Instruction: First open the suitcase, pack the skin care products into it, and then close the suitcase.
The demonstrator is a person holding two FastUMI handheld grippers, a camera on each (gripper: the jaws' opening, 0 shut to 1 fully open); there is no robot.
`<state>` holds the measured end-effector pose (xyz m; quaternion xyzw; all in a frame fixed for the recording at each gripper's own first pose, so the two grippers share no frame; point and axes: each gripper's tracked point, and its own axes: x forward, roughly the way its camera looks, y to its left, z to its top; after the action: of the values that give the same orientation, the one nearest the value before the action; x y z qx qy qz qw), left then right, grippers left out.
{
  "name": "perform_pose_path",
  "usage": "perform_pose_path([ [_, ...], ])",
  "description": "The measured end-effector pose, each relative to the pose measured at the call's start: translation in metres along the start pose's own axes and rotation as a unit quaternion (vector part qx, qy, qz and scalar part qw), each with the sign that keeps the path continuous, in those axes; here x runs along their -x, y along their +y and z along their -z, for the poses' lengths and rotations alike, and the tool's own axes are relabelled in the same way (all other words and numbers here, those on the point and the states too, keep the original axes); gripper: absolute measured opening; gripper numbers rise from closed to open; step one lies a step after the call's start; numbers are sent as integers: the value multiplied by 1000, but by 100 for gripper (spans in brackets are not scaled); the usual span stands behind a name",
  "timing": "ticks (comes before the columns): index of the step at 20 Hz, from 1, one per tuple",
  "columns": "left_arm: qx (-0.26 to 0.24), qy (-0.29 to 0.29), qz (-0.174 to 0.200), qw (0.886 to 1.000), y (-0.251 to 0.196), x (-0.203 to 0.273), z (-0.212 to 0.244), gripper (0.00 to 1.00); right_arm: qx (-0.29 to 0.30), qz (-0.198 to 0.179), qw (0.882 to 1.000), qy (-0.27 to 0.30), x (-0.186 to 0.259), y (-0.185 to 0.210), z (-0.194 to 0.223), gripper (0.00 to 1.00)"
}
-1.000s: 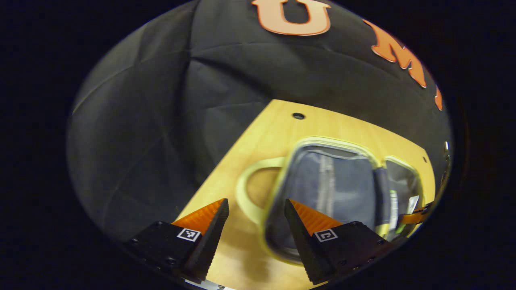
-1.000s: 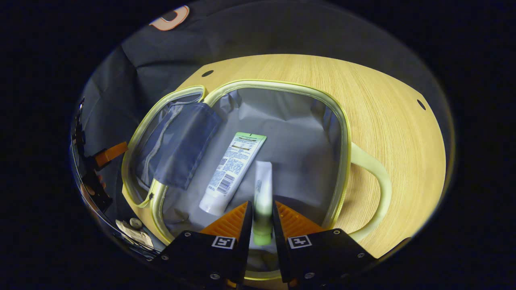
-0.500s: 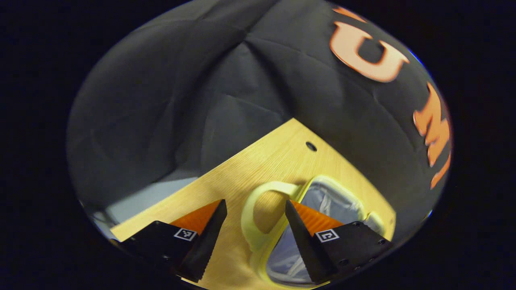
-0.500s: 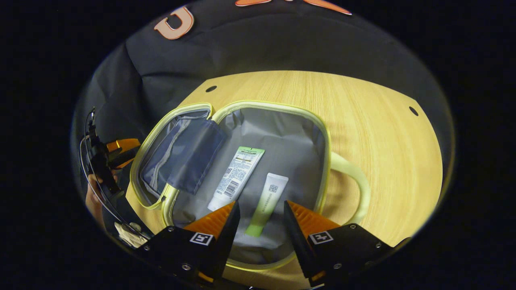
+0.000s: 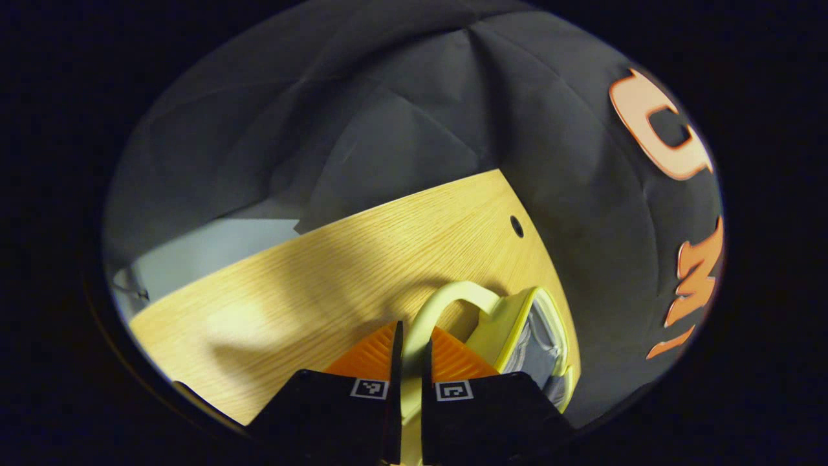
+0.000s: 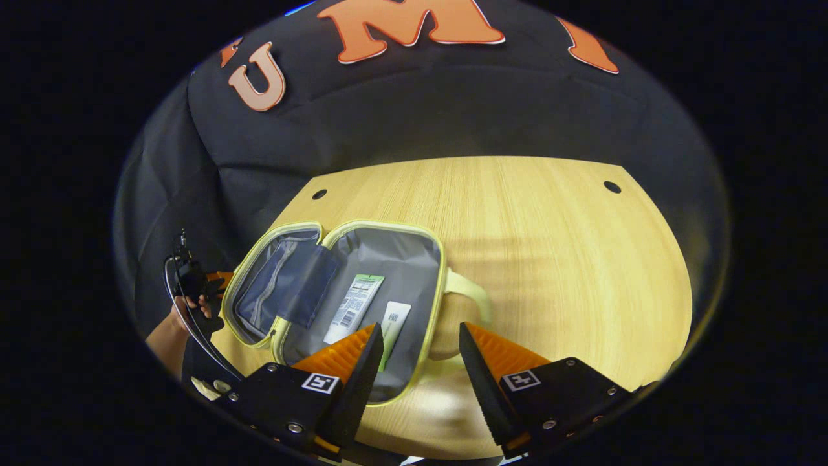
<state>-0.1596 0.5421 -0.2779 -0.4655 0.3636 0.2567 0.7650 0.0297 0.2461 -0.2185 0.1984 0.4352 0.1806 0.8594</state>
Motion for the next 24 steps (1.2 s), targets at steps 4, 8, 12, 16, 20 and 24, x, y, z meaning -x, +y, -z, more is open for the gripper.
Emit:
perform_pose_path([
  [4, -144, -67, 1, 987, -42, 38, -30, 12, -7, 17, 1000, -20, 13, -32, -8, 77],
  [8, -225, -138, 44, 964, -118, 112, -47, 11, -14, 19, 999, -31, 18, -53, -9, 78],
  [12, -271, -168, 67, 945, -172, 154, -34, 1, -14, 8, 998, -65, 30, -62, -29, 78],
  [16, -337, -188, 92, 918, -231, 190, -2, 0, -5, 0, 995, -95, 49, -74, -46, 77],
  [20, -400, -198, 125, 886, -295, 213, 48, 0, 4, -4, 992, -127, 71, -92, -59, 78],
  [24, -453, -194, 147, 858, -345, 216, 110, 1, 20, 6, 985, -169, 95, -116, -75, 78],
])
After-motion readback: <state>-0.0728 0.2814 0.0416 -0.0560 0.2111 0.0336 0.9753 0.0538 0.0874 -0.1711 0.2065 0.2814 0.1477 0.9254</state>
